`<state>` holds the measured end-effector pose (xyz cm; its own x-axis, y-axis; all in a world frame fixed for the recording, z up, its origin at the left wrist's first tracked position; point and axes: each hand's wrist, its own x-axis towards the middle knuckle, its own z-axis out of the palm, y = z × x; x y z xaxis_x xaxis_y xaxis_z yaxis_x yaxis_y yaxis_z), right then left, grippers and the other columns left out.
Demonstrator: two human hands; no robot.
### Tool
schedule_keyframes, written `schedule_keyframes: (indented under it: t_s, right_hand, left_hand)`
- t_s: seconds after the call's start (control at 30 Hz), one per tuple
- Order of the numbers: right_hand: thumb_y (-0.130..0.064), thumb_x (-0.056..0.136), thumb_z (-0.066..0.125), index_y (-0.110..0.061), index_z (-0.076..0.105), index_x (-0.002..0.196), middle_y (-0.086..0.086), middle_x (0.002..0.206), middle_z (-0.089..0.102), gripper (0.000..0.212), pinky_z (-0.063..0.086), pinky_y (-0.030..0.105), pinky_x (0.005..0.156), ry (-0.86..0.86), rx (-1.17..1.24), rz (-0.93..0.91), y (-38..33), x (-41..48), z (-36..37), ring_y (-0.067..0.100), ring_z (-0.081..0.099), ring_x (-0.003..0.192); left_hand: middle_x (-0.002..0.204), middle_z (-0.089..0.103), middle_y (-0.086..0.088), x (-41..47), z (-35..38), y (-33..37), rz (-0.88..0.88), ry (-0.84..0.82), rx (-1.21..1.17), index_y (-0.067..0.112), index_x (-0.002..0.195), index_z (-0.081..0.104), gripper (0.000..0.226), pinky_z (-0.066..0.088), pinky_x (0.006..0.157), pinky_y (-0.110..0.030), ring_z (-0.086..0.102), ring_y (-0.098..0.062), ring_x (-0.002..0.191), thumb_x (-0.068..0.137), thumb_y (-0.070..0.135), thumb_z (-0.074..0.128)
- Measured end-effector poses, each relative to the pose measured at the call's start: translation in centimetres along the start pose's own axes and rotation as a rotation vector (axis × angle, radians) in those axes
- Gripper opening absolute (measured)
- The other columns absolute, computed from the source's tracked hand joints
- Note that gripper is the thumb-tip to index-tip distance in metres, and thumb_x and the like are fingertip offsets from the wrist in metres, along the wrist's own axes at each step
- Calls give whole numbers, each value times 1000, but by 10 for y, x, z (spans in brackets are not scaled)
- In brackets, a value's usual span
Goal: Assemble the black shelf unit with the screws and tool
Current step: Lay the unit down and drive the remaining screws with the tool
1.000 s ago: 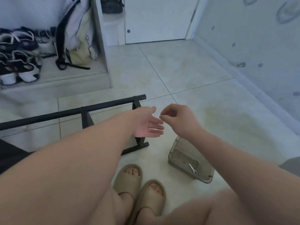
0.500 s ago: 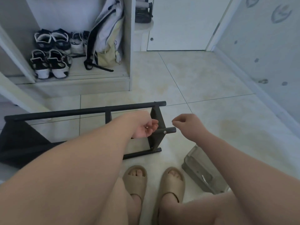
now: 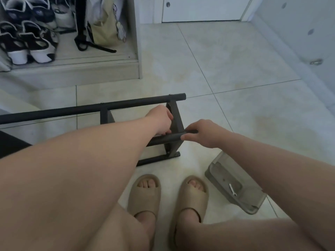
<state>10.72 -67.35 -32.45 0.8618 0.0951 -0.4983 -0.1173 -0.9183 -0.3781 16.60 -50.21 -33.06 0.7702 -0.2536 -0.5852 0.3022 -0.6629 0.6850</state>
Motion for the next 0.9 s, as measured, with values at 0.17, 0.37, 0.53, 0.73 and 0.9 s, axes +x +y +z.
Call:
schedule_keyframes:
  t_s: [0.17, 0.37, 0.53, 0.73, 0.9]
  right_hand:
    - [-52, 95, 63, -21, 72, 102, -6, 77, 61, 33, 38, 25, 59, 8, -55, -58, 6, 3, 3, 8, 54, 72]
    - [-55, 100, 51, -11, 66, 103, -1, 77, 55, 46, 45, 36, 70, -116, -256, -102, 1, -16, 10, 26, 58, 82]
    - [-54, 101, 50, -13, 60, 92, -1, 73, 51, 43, 32, 28, 54, -182, -315, -103, -3, -36, 16, 24, 54, 75]
    - [-52, 101, 51, -19, 54, 93, -7, 69, 42, 35, 30, 31, 64, -178, -232, -109, -1, -79, 45, 25, 47, 77]
    - [-52, 101, 51, -10, 64, 109, 1, 78, 52, 44, 33, 30, 69, -191, -184, -110, 5, -115, 72, 26, 49, 79]
  left_hand:
    - [107, 73, -18, 5, 2, -5, 15, -113, 229, 5, 112, 72, 25, 56, 94, -43, 68, -33, 103, 95, 1, 54]
    - [98, 73, -3, -6, 9, -5, -50, -270, 291, 16, 119, 67, 31, 53, 64, -29, 66, -21, 85, 99, 5, 46]
    - [96, 72, -4, -28, 20, -3, -60, -353, 345, 10, 125, 63, 30, 60, 81, -37, 68, -24, 90, 101, 4, 46]
    - [115, 70, -18, -54, 31, 7, -203, -501, 364, 1, 137, 49, 35, 49, 65, -27, 68, -26, 98, 106, 10, 35]
    - [93, 71, -12, -65, 43, -4, -230, -602, 398, 2, 136, 49, 36, 51, 64, -25, 72, -20, 82, 105, 13, 35]
